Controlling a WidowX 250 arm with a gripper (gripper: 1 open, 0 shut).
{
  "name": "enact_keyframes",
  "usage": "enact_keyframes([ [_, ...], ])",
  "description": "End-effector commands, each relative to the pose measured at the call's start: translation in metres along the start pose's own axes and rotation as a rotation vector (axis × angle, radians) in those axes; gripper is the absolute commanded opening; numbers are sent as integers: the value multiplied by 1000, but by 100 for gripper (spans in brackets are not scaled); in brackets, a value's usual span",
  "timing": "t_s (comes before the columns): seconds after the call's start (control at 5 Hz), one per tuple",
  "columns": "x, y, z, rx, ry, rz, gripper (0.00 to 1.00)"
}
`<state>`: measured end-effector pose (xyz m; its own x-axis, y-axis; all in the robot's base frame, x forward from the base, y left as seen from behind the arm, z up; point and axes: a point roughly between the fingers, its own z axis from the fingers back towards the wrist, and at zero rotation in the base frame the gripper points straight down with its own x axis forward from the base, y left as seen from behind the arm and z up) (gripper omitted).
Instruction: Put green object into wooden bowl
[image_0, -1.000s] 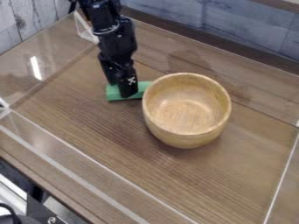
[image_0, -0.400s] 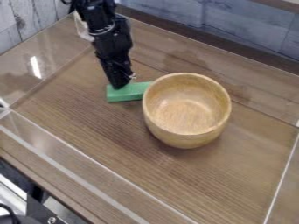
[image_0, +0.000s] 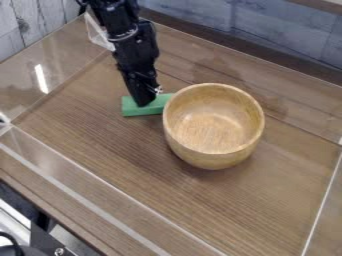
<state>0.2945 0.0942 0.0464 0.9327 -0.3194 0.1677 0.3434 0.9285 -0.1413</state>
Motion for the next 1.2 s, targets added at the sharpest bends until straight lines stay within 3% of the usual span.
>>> enact_keyframes([
  [0.0,7,-7,19,32,-56,-67,0],
  [0.4,30,-18,37,52,-98,33,0],
  [0.6,34,-29,46,51,-109,30,0],
  [0.8,28,-32,44,44,-93,13,0],
  [1.0,15,-25,28,42,-69,7,100],
])
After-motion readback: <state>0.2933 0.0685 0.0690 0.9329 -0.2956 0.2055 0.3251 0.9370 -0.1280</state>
